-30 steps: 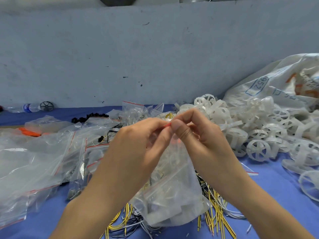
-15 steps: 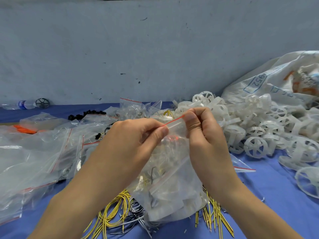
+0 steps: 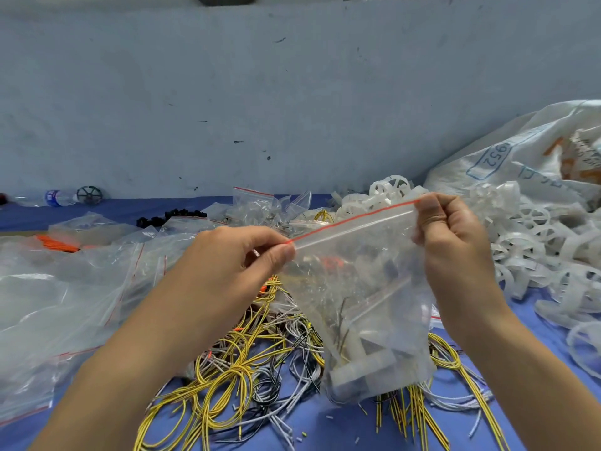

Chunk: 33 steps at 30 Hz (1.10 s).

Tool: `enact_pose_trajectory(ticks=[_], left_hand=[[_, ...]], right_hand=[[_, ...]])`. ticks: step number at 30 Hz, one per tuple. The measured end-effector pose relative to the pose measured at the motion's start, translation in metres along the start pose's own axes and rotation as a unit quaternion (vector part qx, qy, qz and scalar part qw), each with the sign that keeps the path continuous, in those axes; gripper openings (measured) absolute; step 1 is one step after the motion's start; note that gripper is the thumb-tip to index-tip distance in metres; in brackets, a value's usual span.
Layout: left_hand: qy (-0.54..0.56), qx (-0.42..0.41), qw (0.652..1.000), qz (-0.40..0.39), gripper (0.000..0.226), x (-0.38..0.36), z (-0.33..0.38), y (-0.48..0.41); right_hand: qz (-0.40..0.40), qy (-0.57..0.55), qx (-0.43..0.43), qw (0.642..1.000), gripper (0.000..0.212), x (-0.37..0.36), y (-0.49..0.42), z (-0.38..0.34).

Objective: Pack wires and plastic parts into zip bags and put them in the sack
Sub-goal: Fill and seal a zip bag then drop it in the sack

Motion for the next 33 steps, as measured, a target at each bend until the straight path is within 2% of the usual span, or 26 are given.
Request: enact_pose_trajectory(ticks=[3, 5, 6, 8, 9, 11, 13, 15, 21, 33], left_hand=[[-0.019, -0.006, 1.0, 0.018, 0.014, 0.003, 0.001, -0.001], [-0.051, -0.03, 0.998, 0.035, 0.02, 0.005, 0.006, 0.0], [-0.064, -0.048, 0.996, 0.045, 0.021, 0.006, 0.011, 0.001], [-0.093, -0.091, 0.989, 0.063, 0.022, 0.005, 0.024, 0.003], [-0.112, -0.111, 0.985, 0.069, 0.024, 0.003, 0.03, 0.005], [-0.141, -0.144, 0.976, 0.081, 0.026, -0.001, 0.041, 0.007], [-0.167, -0.166, 0.967, 0.098, 0.024, -0.004, 0.048, 0.009], [-0.176, -0.172, 0.964, 0.103, 0.023, -0.004, 0.049, 0.011], [-0.167, -0.176, 0.965, 0.101, 0.022, -0.003, 0.04, 0.009], [-0.135, -0.159, 0.969, 0.129, 0.02, 0.013, 0.018, 0.006]], right_hand=[[-0.006, 0.02, 0.0, 1.0, 0.022, 0.001, -0.003, 0.0], [-0.02, 0.123, 0.068, 0.99, 0.015, 0.005, -0.001, -0.012], [-0.02, 0.208, 0.138, 0.968, 0.019, 0.007, 0.001, -0.022], [-0.043, 0.319, 0.282, 0.904, 0.042, 0.008, 0.008, -0.047], [-0.074, 0.338, 0.321, 0.882, 0.049, 0.004, 0.013, -0.058], [-0.145, 0.354, 0.362, 0.85, 0.047, -0.006, 0.025, -0.074], [-0.19, 0.363, 0.376, 0.831, 0.039, -0.015, 0.035, -0.078], [-0.201, 0.358, 0.369, 0.834, 0.038, -0.017, 0.038, -0.079], [-0.152, 0.425, 0.406, 0.795, 0.029, -0.017, 0.037, -0.069], [-0.12, 0.404, 0.412, 0.808, 0.033, -0.002, 0.026, -0.055]])
Point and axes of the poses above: each hand's wrist, its own y-axis away from the middle knuckle, its own x-axis out of the back of the hand, z = x × y, the point moved 3 cm from there along -y, towards the middle knuckle, and after that the axes turned 6 degrees about y, right-handed, at the moved point
